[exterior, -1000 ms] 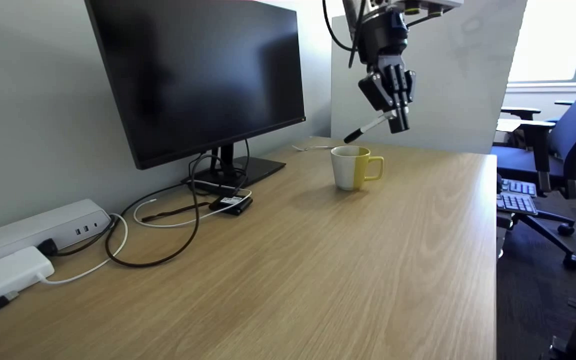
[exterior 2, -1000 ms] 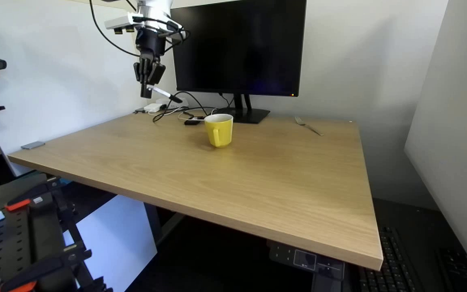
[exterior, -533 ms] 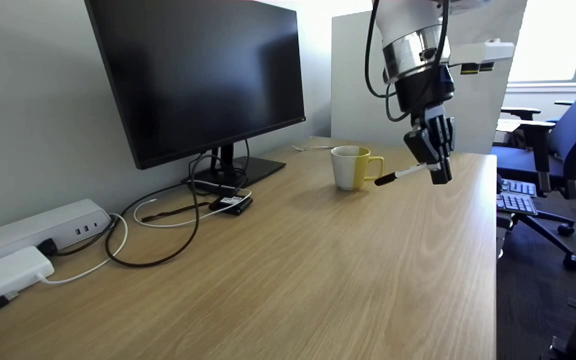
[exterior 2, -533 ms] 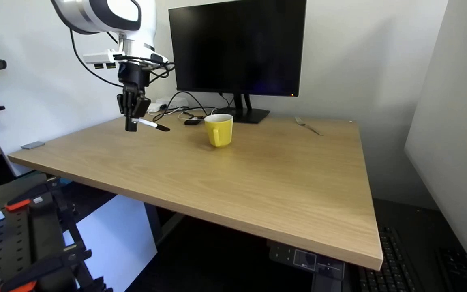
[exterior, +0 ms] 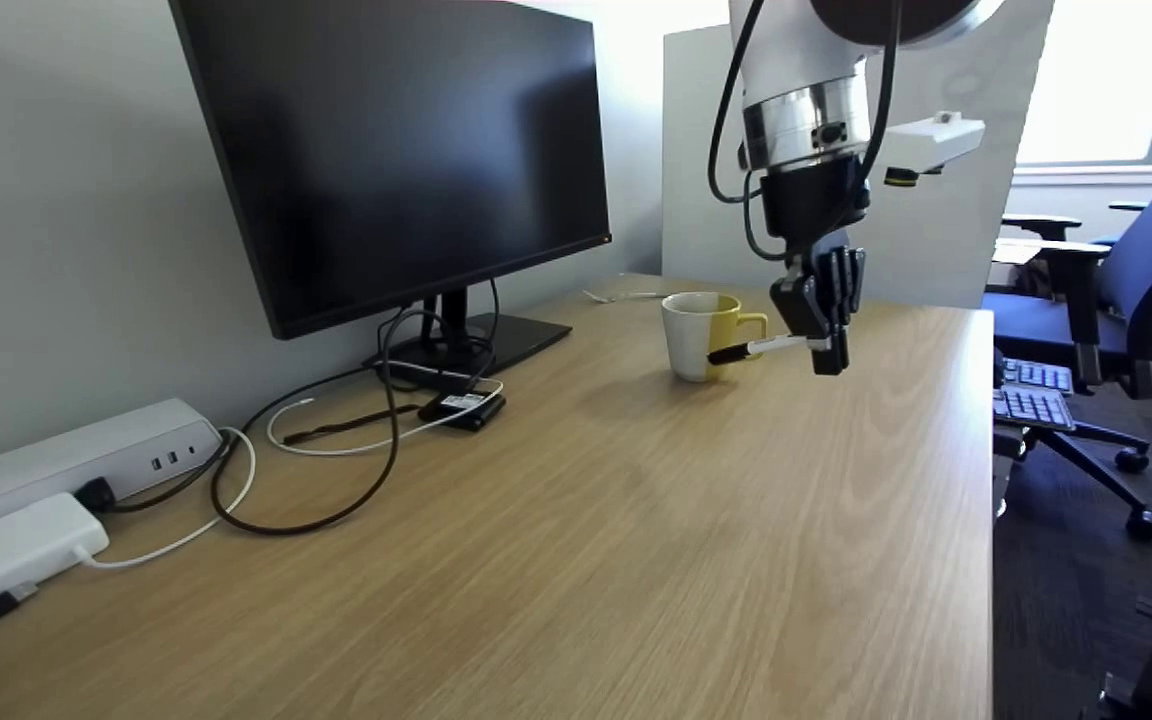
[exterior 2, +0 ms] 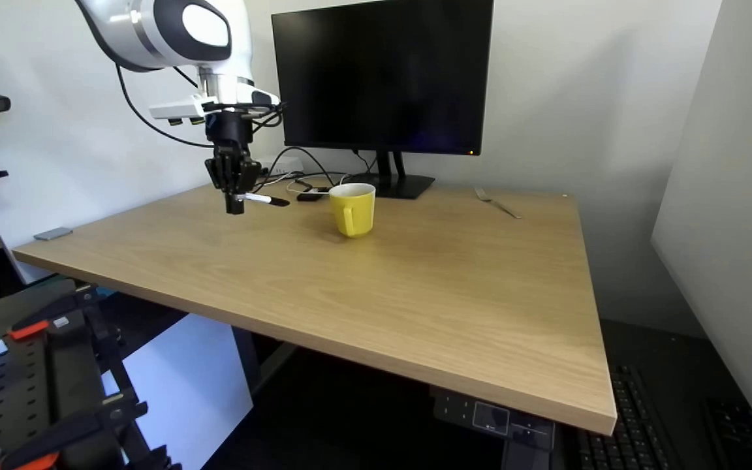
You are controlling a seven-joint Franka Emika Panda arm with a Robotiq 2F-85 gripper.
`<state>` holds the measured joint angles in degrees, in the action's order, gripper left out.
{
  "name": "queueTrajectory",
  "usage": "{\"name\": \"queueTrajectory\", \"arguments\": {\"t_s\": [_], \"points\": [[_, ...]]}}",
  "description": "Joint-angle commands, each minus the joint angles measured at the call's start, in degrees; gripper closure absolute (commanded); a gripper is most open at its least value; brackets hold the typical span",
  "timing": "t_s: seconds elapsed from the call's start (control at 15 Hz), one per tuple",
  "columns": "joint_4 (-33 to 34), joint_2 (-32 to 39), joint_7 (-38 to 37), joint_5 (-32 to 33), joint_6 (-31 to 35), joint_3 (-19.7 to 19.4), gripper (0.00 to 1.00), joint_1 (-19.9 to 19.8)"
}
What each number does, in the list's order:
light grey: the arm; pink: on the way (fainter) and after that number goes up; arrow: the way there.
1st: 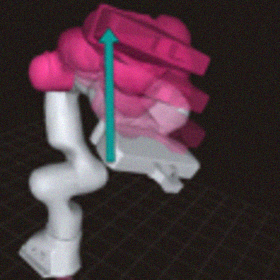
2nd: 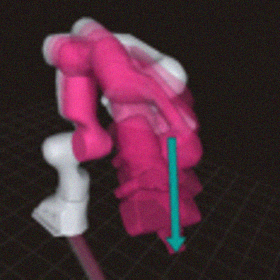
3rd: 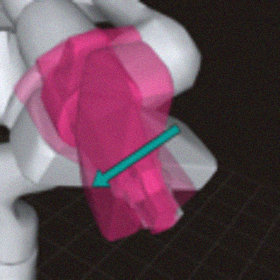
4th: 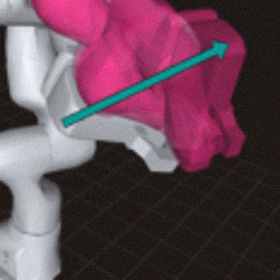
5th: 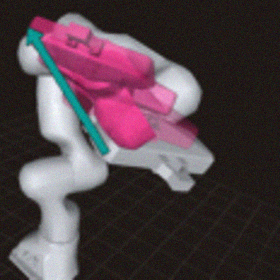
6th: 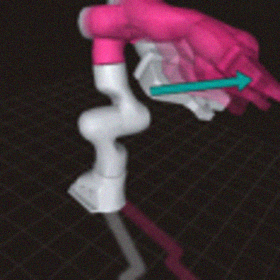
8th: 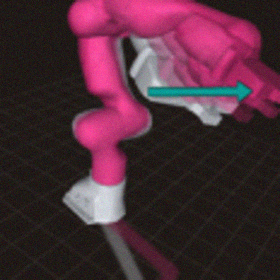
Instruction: Remove the marker out of the cup and put it on the table
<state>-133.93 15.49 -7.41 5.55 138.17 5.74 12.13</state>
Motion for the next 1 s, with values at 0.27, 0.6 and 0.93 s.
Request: {"name": "queueTrajectory", "arguments": {"t_s": [0.27, 0.6, 0.93], "points": [[5.06, 9.66, 0.39, -0.12, 7.74, 0.56, 0.97, 0.30], [7.62, 11.96, 0.67, -0.83, 7.62, 1.17, 0.62, 0.80], [7.91, 10.90, 0.86, -1.12, 6.04, 1.83, 0.30, 1.03]]}}
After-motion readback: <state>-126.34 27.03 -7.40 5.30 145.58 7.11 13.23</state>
